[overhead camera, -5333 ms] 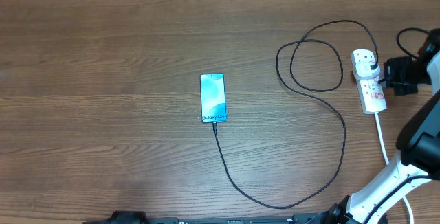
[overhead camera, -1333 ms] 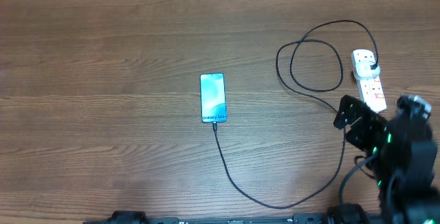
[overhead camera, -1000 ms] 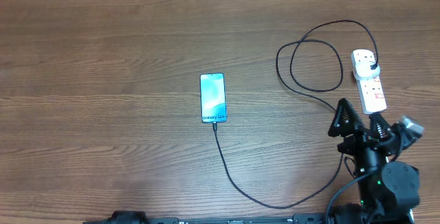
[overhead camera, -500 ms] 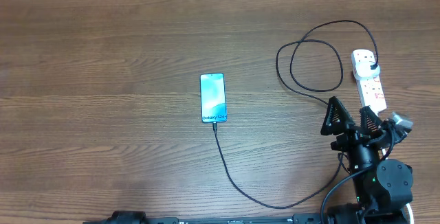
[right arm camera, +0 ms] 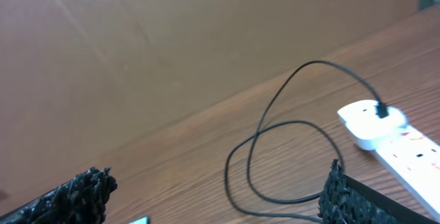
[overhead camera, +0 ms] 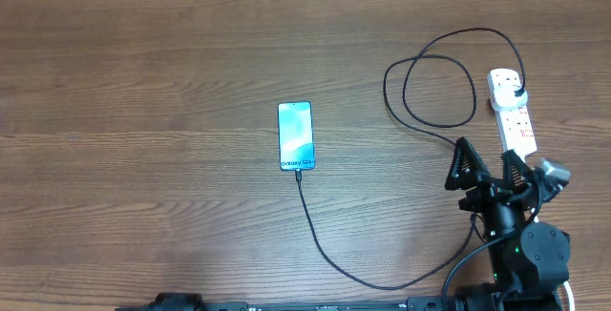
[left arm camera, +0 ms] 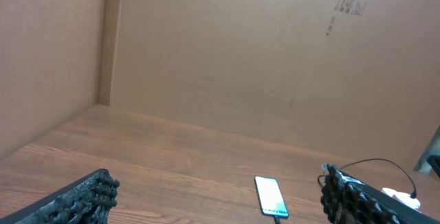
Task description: Plug charger to phone and switch on socket
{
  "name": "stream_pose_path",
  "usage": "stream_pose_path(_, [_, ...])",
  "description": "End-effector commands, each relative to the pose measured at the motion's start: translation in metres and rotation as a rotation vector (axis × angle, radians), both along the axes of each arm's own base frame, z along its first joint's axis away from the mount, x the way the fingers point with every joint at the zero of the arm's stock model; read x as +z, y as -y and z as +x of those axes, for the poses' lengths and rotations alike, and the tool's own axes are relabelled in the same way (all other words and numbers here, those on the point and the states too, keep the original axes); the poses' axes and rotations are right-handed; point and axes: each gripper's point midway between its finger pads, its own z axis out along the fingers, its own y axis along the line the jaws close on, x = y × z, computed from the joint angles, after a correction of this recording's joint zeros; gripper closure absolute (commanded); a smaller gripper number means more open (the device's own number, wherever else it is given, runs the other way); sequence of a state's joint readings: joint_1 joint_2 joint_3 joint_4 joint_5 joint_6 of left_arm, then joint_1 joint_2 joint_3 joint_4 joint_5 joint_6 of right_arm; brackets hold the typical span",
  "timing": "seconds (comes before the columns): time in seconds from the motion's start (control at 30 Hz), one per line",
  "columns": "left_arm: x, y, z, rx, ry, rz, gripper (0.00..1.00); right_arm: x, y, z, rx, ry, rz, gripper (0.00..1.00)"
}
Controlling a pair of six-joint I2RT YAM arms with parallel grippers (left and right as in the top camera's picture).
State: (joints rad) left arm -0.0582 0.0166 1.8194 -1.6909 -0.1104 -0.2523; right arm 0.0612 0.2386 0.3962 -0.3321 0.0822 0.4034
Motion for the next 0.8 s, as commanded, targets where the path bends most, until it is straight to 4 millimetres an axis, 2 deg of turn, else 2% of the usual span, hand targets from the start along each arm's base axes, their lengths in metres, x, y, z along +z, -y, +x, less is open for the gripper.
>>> stream_pose_path(0.0, [-0.001, -0.002, -0.003, 0.02, 0.012, 0.01, 0.0, -0.009, 0.006, -0.006, -0.012, 0.036, -0.01, 0.0])
stream_pose_path(0.17, [-0.001, -0.002, -0.003, 0.02, 0.012, 0.01, 0.0, -0.003, 0.014, -0.011, -0.041, 0.145, -0.011, 0.0])
stream_pose_path(0.37, [-0.001, -0.002, -0.003, 0.02, 0.012, 0.01, 0.0, -0.001, 0.012, -0.007, -0.029, 0.248, -0.014, 0.0])
stream_pose_path(0.77, [-0.001, -0.002, -0.003, 0.02, 0.012, 0.01, 0.0, -0.035, 0.009, 0.003, -0.016, 0.212, -0.011, 0.0])
